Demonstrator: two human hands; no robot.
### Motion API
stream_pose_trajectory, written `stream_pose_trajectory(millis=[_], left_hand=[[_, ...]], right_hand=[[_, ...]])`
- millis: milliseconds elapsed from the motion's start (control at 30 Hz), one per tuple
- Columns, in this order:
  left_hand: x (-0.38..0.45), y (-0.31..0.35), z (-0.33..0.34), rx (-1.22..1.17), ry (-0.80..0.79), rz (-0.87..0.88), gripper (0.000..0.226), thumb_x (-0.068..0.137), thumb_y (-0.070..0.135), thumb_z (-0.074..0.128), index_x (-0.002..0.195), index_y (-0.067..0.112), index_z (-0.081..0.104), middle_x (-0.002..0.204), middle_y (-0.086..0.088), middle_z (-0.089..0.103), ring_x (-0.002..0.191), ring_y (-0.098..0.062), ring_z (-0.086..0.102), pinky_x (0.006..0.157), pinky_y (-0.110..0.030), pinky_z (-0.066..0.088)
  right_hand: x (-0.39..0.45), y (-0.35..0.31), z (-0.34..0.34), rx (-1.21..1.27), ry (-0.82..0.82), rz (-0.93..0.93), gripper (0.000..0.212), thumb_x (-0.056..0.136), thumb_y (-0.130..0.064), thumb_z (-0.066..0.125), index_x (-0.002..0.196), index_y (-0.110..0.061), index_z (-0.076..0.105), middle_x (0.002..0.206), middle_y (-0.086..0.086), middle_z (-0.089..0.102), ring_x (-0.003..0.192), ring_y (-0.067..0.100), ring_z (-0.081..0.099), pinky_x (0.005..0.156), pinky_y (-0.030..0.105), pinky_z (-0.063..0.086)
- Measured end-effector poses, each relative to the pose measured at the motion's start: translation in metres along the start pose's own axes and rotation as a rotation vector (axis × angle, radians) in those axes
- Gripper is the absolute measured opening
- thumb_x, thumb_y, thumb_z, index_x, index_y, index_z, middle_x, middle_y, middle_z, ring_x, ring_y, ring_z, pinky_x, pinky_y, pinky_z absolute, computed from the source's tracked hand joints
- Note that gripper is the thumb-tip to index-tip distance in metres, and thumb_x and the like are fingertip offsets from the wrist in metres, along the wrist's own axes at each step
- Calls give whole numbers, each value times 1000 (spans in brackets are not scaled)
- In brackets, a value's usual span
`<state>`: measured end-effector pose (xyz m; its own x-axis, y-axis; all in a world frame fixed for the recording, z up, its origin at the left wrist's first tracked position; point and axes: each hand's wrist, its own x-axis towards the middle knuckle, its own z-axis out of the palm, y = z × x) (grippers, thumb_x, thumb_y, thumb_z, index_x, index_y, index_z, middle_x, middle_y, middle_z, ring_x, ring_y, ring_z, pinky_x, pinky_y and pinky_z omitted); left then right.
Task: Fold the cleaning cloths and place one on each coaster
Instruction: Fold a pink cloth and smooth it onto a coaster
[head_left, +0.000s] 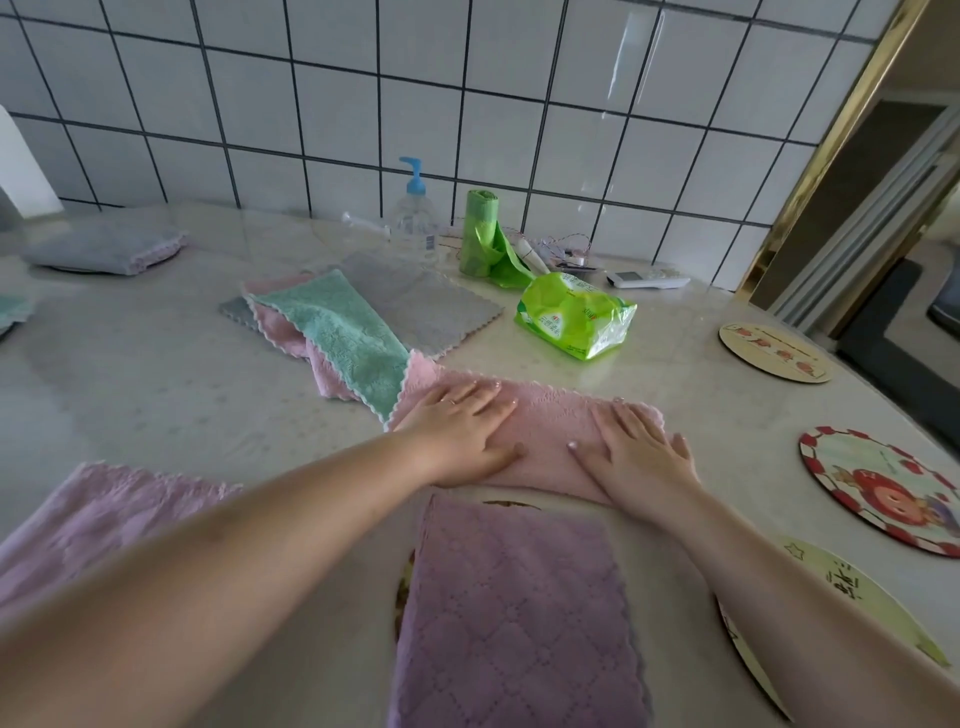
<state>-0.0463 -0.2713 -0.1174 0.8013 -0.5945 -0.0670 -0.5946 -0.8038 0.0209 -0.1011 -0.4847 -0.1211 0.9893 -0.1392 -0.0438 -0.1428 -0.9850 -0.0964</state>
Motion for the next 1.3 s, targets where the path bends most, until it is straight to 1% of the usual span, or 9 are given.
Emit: stream_pose_trajectory(millis=[200,333,500,633,767,933,1033,1100,1300], left_hand=[[-5,-41,-7,56,2,-93,78,84,70,6,149,27,1,158,-2,-3,144,-20,-6,117,-43,-4],[0,-51,-2,77,24,-82,78,83,69,5,148,25,3,158,-5,0,145,-22,-4,116,-49,-2],[0,-55,-4,-20,75,-41,72,88,63,26,147,23,16,156,-4,14,144,-23,8,117,-45,2],[-31,-33,-11,-572,308,-78,51,80,49,40,119,22,61,120,6,61,112,-9,54,98,-28,39],[-62,12,-30,-1362,87,-458,18,88,26,60,91,10,65,77,6,63,68,-1,55,66,-20,44],[-76,22,-53,-2074,-280,-881,18,91,19,53,107,12,57,102,-10,69,89,-20,66,66,-28,54],[-74,16,-61,-2254,-430,-1051,27,91,23,54,115,11,51,119,-19,61,104,-30,63,69,-33,58],[-71,11,-63,-2324,-464,-1094,36,87,25,57,119,12,48,125,-22,55,107,-32,60,72,-37,58],[-54,18,-64,-2429,-369,-1188,35,92,22,51,126,13,51,127,-20,51,115,-28,52,99,-44,43]], right_hand=[[-4,16,-3,-34,-18,36,72,86,-67,21,147,-30,12,158,-6,3,145,13,1,114,53,5],[20,3,-11,5,174,-149,57,88,-50,48,137,-24,41,149,-5,32,138,17,27,112,46,17],[80,-43,-13,247,54,-325,44,81,-31,62,122,-15,60,120,9,59,113,29,52,100,39,40],[106,-60,-23,230,-103,-263,29,76,-35,68,100,-18,67,102,6,64,97,26,59,81,30,44],[109,-63,-38,143,-263,-200,34,75,-36,69,104,-19,62,106,5,63,101,26,58,79,31,44],[103,-62,-53,7,-365,-187,35,81,-29,62,113,-16,59,115,7,62,108,29,55,82,32,43],[100,-61,-57,-23,-390,-198,14,81,-28,59,86,-15,59,98,9,63,98,30,58,69,30,39],[96,-61,-60,56,-391,-202,14,80,-27,57,71,-18,50,86,7,58,91,30,57,66,29,34],[77,-50,-85,306,-363,-103,17,84,-32,53,93,-18,48,83,3,57,79,29,55,70,36,45]])
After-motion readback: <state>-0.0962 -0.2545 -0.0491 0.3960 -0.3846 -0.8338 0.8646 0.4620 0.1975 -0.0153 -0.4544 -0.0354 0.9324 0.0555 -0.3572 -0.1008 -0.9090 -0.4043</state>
